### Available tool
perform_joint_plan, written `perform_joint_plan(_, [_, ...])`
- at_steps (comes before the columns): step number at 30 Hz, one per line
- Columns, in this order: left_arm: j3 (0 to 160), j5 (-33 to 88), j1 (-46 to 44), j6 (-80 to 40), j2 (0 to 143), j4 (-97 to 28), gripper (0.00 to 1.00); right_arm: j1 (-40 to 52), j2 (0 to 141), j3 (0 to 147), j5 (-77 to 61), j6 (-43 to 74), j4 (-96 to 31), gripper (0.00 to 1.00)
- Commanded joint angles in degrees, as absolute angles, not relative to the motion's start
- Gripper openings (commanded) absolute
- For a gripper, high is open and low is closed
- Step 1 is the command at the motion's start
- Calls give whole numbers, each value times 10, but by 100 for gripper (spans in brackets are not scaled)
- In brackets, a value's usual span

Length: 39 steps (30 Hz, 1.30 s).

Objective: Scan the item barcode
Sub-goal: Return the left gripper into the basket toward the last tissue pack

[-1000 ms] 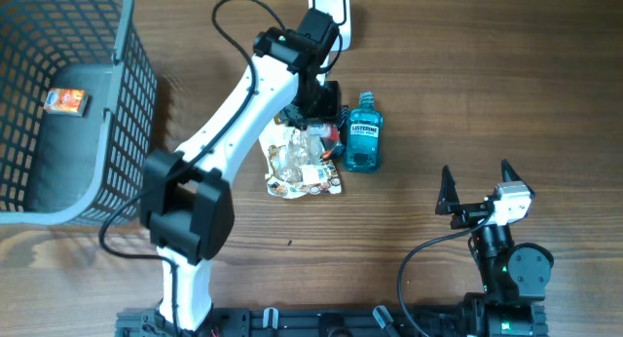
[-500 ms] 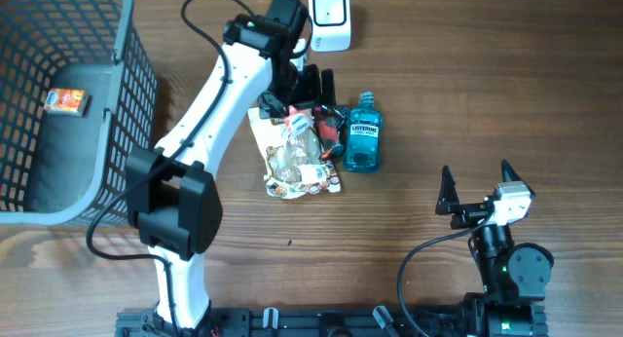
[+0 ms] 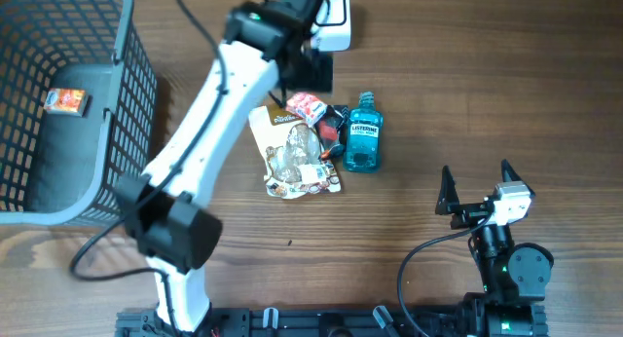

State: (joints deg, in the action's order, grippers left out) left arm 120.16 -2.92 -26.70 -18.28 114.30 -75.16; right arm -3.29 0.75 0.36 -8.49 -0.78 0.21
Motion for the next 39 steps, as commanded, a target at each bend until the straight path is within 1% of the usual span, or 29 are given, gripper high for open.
perform_joint_plan(1, [1271,34,-216,-105,1080,-747,100,-31,6,3,-81,-13,4,100])
perform_joint_plan(4, [1296,-17,-161,-107,1047,-716,100,-31,6,3,-81,-13,4,100])
perform_joint_plan(6, [1297,-81,-117,-114,1022,-682,100,-31,6,3,-81,-13,4,100])
perform_joint_plan(8, [1297,-162,-64,-170,1007,-665,100,-31,6,3,-81,-13,4,100])
perform_joint_plan(10, [1296,-211,-10,-225,1006,-672,100,-31,6,3,-81,-13,4,100])
perform_joint_plan(15, [1292,-219,105,-357,1044,-723,100,-31,6,3,-81,-13,4,100])
perform_joint_plan(20, [1292,-220,173,-390,1097,-728,100,-31,6,3,-81,-13,4,100])
perform_joint_plan(24, [1292,-219,208,-469,1136,-729,100,-31,6,3,-81,-13,4,100])
perform_joint_plan(30, [1292,-219,216,-577,1191,-701,100,-31,6,3,-81,-13,4,100])
perform_joint_plan(39, [1292,-243,216,-637,1253,-670,100,-31,6,3,-81,-13,4,100])
